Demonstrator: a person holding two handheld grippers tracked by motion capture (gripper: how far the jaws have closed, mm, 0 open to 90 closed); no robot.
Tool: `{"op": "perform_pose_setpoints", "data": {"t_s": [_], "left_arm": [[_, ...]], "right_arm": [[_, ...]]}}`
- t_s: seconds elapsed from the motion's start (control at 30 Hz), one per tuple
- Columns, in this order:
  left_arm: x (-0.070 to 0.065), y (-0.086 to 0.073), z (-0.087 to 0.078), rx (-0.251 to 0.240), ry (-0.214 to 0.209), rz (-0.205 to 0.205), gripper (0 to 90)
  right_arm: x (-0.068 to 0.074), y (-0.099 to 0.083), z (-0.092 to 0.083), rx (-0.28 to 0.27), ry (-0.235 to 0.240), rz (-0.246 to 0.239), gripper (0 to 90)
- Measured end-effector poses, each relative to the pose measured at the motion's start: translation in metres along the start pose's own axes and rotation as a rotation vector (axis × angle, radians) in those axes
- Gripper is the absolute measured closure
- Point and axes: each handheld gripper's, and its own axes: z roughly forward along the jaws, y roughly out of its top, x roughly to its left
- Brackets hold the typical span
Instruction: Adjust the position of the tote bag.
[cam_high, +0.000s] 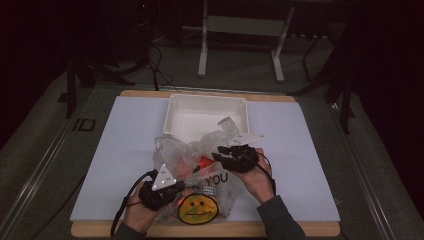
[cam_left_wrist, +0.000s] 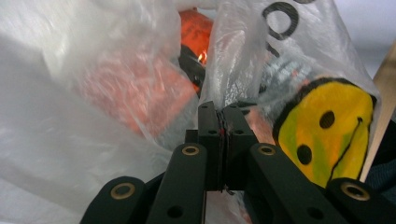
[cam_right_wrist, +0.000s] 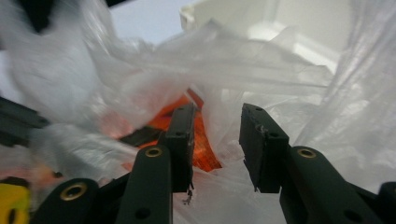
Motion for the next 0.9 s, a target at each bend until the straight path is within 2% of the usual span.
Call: {"op": "perform_pose_setpoints", "data": {"t_s": [0.1, 0.2, 0.33, 0.53, 0.6, 0.73, 0.9], "left_arm": [[-0.002, -0.007, -0.001, -0.001, -0.010, -0.017, 88.3], [-0.004, -0.013, -0.002, 0.000, -0.015, -0.026, 88.3], [-0.006, -0.019, -0.002, 0.008, -0.012, -0.034, 88.1], [-0.007, -0.020, -0.003, 0.010, -0.018, -0.040, 85.8], [-0.008, -0.020, -0.003, 0.009, -0.017, -0.049, 82.4], [-0.010, -0.019, -0.005, 0.005, -0.013, -0.035, 71.9], [-0.018, -0.012, -0.013, -0.029, -0.042, -0.024, 61.7]], "right_arm": [[0.003, -0.003, 0.009, 0.049, -0.013, -0.025, 62.8], [0.005, -0.009, 0.013, 0.075, -0.007, -0.027, 61.2], [0.009, -0.017, 0.011, 0.093, 0.011, -0.023, 59.0], [0.017, -0.029, 0.007, 0.146, 0.043, -0.042, 55.8], [0.019, -0.034, 0.004, 0.158, 0.056, -0.046, 54.0], [0.024, -0.042, -0.003, 0.169, 0.076, -0.058, 51.2], [0.032, -0.050, -0.009, 0.172, 0.089, -0.061, 48.9]]}}
